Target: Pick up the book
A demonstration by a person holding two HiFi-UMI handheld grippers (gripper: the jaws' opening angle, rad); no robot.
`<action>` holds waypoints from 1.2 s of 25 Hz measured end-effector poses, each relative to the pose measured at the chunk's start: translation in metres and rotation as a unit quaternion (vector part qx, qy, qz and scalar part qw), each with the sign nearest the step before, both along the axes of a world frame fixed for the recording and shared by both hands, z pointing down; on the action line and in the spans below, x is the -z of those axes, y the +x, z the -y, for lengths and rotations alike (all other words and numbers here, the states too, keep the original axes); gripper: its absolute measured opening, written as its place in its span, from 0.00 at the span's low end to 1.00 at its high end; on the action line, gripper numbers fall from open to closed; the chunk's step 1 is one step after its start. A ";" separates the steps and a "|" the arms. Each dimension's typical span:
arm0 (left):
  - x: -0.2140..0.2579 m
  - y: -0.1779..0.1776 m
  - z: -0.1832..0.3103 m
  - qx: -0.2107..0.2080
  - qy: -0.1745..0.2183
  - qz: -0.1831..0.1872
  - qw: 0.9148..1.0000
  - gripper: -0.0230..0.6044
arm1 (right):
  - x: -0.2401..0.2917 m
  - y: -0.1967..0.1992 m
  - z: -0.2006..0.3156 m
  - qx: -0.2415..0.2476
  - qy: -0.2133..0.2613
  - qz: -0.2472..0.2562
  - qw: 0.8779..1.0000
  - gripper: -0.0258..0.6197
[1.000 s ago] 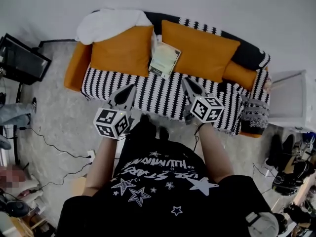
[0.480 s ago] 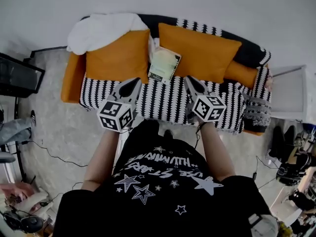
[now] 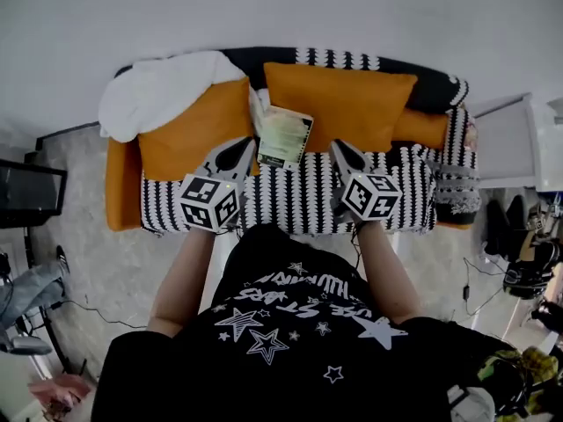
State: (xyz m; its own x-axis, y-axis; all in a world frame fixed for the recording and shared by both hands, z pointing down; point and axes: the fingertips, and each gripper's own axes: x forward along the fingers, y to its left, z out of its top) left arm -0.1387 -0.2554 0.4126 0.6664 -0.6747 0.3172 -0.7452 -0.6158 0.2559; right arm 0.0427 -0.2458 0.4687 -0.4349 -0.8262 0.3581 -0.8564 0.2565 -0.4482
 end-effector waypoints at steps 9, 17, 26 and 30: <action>-0.030 0.029 0.046 -0.067 -0.027 -0.010 0.997 0.05 | -0.011 0.026 0.010 -0.037 -0.033 -0.008 0.999 0.09; -0.068 0.028 0.054 -0.070 -0.072 0.011 0.995 0.05 | -0.062 0.024 0.015 -0.047 -0.084 0.019 0.995 0.09; -0.090 0.042 0.075 -0.009 -0.084 0.021 0.996 0.05 | -0.107 0.035 0.043 0.004 -0.117 0.027 0.993 0.09; -0.100 0.049 0.083 0.004 -0.089 0.022 0.996 0.05 | -0.130 0.037 0.056 0.029 -0.133 0.031 0.990 0.11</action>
State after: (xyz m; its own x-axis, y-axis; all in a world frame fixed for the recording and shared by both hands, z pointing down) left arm -0.0896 -0.3389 0.5129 0.6444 -0.6100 0.4612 -0.7625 -0.5579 0.3275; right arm 0.0798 -0.3019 0.5986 -0.5064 -0.6797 0.5306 -0.8124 0.1698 -0.5579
